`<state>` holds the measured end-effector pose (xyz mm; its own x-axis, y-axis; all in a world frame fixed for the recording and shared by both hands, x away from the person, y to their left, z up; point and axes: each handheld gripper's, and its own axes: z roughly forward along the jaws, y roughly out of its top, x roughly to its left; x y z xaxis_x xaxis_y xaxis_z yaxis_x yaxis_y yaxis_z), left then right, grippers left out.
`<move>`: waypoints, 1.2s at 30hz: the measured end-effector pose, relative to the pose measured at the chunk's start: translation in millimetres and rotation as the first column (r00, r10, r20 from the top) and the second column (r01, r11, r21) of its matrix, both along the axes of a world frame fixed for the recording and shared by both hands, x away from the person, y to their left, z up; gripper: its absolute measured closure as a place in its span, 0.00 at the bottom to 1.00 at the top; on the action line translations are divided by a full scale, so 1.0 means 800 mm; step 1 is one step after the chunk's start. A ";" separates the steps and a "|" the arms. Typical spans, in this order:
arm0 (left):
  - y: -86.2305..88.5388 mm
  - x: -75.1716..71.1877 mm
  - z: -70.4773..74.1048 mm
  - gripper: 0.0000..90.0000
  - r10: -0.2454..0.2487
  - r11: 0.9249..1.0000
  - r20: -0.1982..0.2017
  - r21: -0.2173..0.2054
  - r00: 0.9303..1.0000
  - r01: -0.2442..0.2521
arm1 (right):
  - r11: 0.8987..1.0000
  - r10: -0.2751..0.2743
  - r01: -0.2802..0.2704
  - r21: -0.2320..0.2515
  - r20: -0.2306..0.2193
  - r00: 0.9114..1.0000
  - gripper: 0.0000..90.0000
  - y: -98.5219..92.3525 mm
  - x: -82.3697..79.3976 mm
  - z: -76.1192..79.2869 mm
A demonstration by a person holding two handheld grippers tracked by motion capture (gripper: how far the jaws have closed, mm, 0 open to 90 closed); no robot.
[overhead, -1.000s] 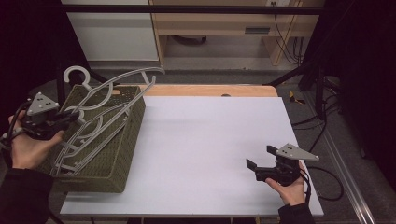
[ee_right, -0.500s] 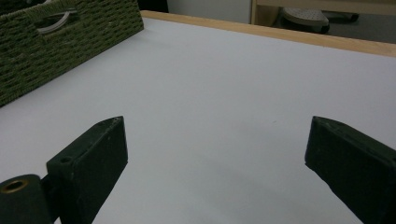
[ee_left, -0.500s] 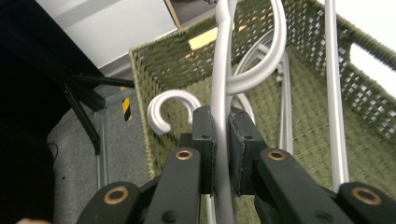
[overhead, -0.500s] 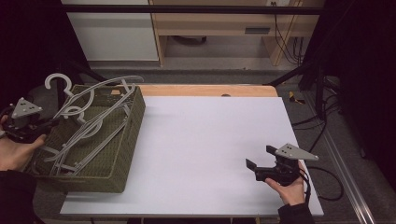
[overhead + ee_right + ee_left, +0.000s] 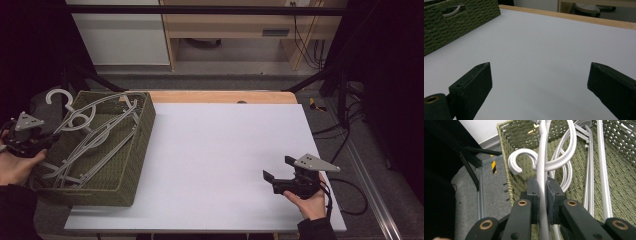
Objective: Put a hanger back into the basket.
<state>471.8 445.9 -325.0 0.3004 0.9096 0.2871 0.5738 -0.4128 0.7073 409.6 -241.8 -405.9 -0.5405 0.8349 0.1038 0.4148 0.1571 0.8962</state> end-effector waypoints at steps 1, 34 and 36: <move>0.000 0.000 -0.002 0.92 0.002 1.000 -0.003 -0.004 1.000 -0.002 | 1.000 0.000 0.000 0.001 0.000 1.000 0.07 0.000 0.000 0.000; 0.000 0.021 -0.042 0.91 0.031 0.999 0.008 -0.041 1.000 -0.030 | 1.000 0.009 -0.009 -0.006 -0.005 1.000 0.07 0.004 0.001 -0.003; 0.001 0.023 -0.047 0.91 0.036 0.999 0.003 -0.035 0.999 -0.036 | 1.000 0.017 -0.017 -0.010 -0.006 1.000 0.07 0.004 0.001 -0.003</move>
